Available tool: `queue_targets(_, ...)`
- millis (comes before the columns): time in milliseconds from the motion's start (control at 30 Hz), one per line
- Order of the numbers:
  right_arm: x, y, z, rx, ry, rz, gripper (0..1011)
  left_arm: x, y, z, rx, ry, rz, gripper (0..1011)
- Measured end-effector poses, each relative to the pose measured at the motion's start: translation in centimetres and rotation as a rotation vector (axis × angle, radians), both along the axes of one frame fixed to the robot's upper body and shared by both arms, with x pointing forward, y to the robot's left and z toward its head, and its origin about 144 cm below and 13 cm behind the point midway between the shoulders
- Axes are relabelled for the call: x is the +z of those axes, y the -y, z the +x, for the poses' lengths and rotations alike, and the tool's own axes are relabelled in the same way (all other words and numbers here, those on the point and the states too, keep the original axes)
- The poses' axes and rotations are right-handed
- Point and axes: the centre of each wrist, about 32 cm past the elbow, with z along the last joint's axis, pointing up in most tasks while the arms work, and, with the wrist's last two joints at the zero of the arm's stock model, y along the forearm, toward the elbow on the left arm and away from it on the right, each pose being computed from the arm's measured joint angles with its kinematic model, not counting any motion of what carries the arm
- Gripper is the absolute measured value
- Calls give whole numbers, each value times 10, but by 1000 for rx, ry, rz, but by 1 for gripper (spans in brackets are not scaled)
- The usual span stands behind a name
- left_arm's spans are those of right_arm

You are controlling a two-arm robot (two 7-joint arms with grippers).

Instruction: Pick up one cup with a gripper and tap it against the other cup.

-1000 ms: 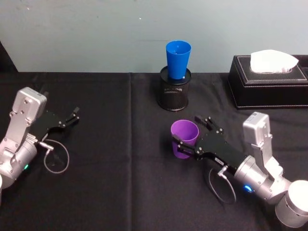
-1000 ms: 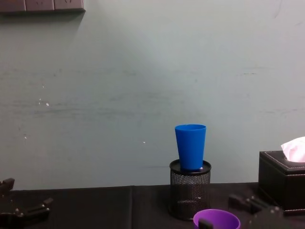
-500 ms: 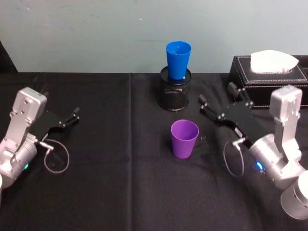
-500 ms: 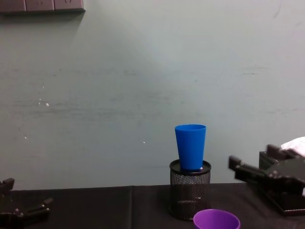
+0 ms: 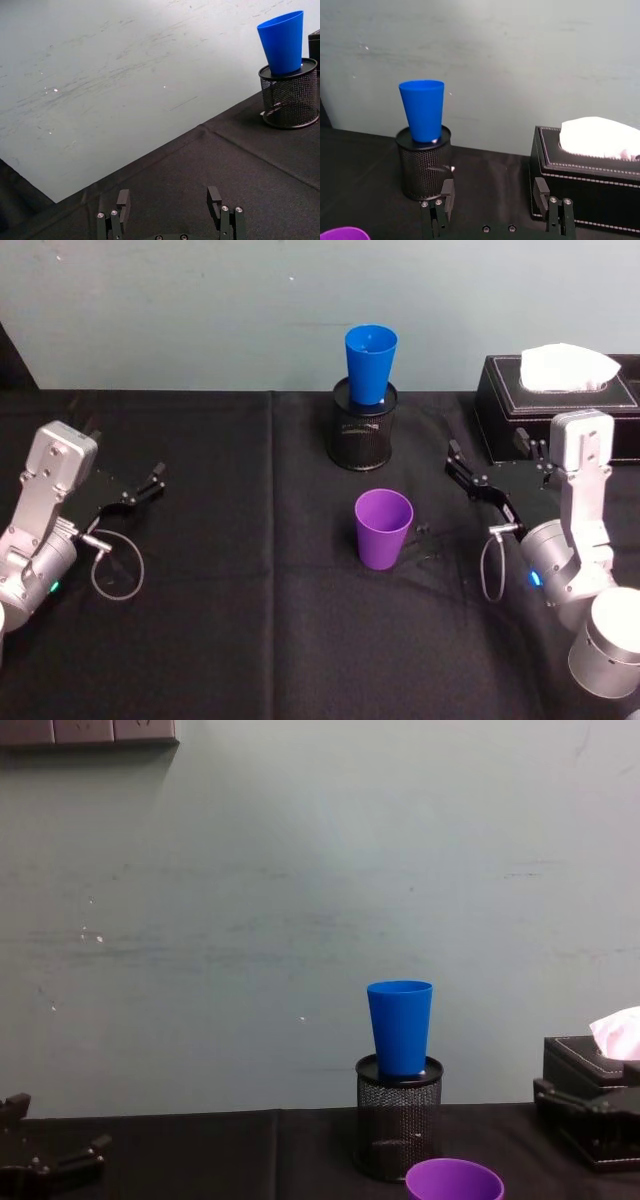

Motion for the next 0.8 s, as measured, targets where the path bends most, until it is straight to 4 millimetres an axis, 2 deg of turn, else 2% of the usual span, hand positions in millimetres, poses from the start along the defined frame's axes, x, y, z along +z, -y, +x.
queue_targets(800,-3,0,1,22,-19,13,1003,0,0,0,0,0,0,1005)
